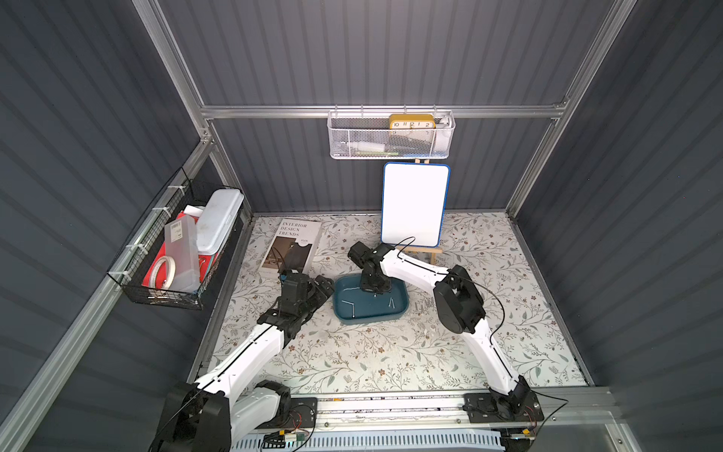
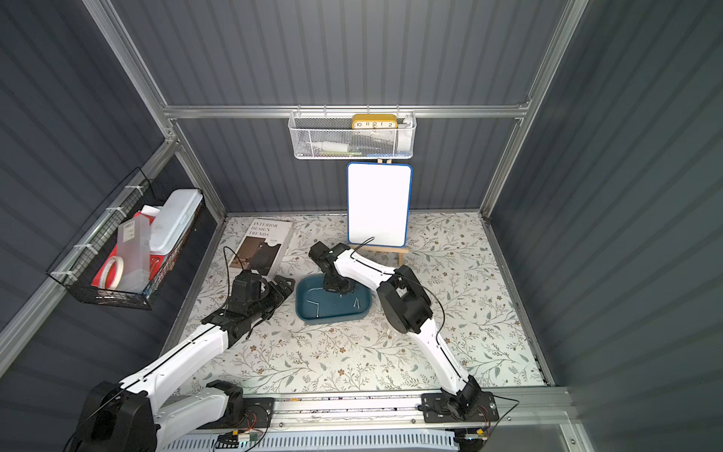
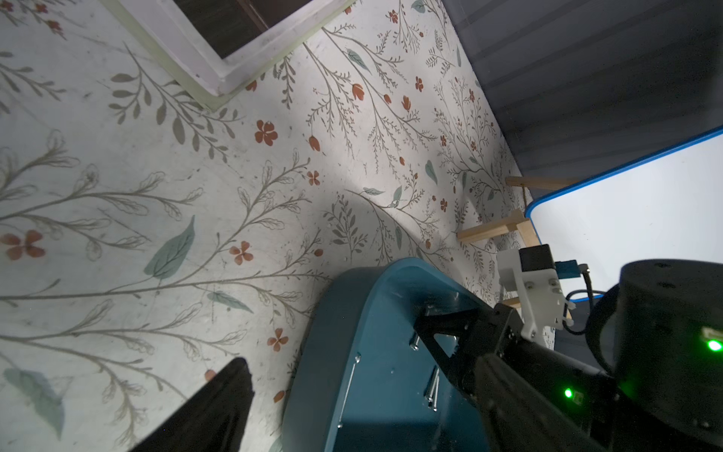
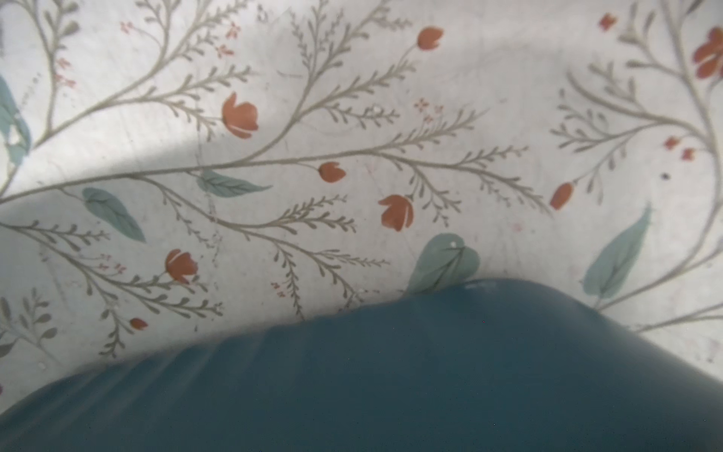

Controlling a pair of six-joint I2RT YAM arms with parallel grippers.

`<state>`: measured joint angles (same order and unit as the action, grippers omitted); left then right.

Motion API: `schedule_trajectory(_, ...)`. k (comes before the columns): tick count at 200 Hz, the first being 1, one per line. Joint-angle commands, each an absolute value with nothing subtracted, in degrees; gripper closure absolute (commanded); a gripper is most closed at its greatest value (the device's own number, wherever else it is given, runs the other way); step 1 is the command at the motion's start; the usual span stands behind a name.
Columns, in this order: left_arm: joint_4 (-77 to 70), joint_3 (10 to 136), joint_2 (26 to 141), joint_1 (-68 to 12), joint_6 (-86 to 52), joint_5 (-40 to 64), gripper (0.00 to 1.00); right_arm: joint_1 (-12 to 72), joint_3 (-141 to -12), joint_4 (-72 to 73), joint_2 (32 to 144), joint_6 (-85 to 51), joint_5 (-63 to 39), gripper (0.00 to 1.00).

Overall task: Take out the screws from the storage box
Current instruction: Pick up the screw from the storage box.

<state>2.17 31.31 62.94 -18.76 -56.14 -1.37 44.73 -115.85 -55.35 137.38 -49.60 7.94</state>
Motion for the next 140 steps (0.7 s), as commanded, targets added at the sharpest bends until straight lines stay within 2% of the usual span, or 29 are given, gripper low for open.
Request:
schedule_trajectory(1, 2.2, 31.2, 62.8, -18.5, -56.8, -1.8, 0.07, 44.2, -112.7, -58.5, 141.9, -48.5, 8.1, 0.83)
schedule_trajectory(27, 2.6, 31.3, 62.7, -18.5, -57.0, -2.0, 0.07, 44.5, -111.9, -58.3, 142.0, -48.2, 7.5, 0.83)
schedule_trajectory(74, 3.0, 31.2, 62.6, -18.5, -57.0, -2.6, 0.07, 44.6, -111.3, -58.1, 141.6, -47.9, 7.3, 0.99)
schedule_trajectory(140, 3.6, 31.7, 60.7, -18.5, -56.9, -2.6, 0.07, 45.3, -113.1, -55.5, 134.5, -47.4, 6.5, 0.99)
